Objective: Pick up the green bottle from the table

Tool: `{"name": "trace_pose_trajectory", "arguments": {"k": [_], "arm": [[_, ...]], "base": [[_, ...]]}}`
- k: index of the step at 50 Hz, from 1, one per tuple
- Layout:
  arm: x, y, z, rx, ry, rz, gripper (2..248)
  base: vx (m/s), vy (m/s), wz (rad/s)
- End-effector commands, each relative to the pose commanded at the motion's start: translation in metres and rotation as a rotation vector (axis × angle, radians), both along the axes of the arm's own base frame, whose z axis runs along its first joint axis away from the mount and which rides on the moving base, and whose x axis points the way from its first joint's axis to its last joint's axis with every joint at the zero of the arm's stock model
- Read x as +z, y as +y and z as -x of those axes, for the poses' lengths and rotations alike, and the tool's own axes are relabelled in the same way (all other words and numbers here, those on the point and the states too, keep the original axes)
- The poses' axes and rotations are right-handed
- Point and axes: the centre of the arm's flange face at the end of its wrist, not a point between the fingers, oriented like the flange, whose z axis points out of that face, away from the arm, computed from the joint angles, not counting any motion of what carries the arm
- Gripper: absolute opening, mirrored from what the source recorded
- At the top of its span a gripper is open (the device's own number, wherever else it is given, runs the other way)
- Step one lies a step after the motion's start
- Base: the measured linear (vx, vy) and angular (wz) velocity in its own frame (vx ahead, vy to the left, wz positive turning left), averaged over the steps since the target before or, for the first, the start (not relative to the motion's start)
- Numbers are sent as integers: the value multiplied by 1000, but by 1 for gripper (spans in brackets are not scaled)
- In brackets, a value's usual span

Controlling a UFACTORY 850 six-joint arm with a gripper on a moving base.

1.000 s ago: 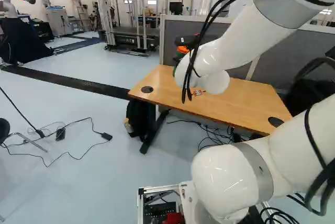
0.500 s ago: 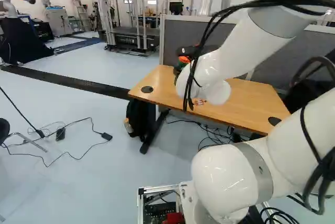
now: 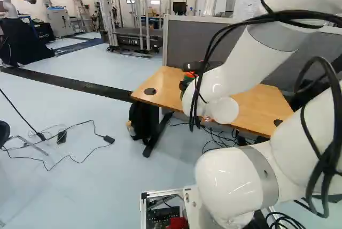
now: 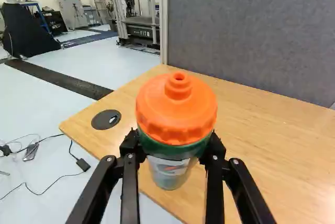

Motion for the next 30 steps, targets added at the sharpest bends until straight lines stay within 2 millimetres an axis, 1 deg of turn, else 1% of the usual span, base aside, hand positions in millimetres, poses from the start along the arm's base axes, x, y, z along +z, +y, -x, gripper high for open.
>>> {"name": "trace_pose_trajectory", "arguments": {"k": [14,30], "arm": [[-10,-1,8,-5,17,0,6],[-12,-1,10,-5,20,0,6]], "base": [[0,0,0],[0,0,0]]}}
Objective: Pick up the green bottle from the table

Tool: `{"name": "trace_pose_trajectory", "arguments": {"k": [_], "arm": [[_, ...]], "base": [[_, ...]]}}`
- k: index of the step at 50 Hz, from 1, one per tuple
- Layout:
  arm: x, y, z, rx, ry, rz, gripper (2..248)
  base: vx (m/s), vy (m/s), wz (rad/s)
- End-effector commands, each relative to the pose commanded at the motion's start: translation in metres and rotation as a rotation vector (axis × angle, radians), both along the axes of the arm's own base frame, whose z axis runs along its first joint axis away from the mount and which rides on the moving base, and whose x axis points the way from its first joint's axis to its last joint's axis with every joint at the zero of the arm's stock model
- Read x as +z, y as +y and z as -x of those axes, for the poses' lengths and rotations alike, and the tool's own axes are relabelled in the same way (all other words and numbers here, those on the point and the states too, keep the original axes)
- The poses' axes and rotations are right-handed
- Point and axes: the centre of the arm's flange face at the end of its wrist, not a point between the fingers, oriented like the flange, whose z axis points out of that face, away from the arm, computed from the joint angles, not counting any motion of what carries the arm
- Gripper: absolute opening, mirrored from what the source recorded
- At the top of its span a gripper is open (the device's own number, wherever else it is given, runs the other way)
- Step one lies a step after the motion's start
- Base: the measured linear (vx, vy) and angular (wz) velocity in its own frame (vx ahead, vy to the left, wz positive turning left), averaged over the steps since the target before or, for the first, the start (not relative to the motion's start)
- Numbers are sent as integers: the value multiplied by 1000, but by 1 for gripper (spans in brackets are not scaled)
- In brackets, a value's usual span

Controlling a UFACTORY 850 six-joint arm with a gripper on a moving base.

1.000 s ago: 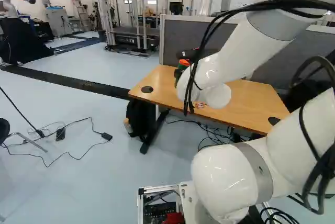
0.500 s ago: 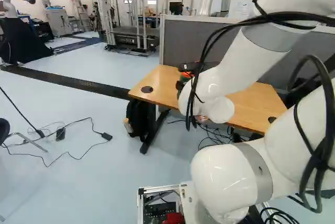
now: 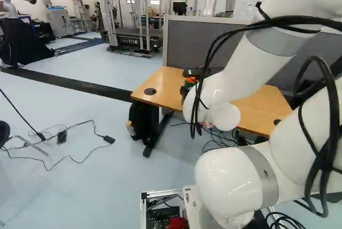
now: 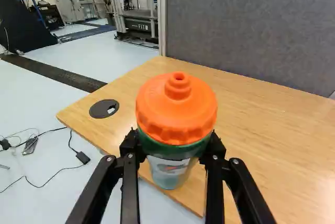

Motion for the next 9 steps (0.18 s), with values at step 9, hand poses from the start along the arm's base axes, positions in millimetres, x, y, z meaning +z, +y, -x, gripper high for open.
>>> {"name": "trace_pose_trajectory", "arguments": {"k": [9], "arm": [[0,0,0,0,0,0,6]], "base": [[0,0,0]]}}
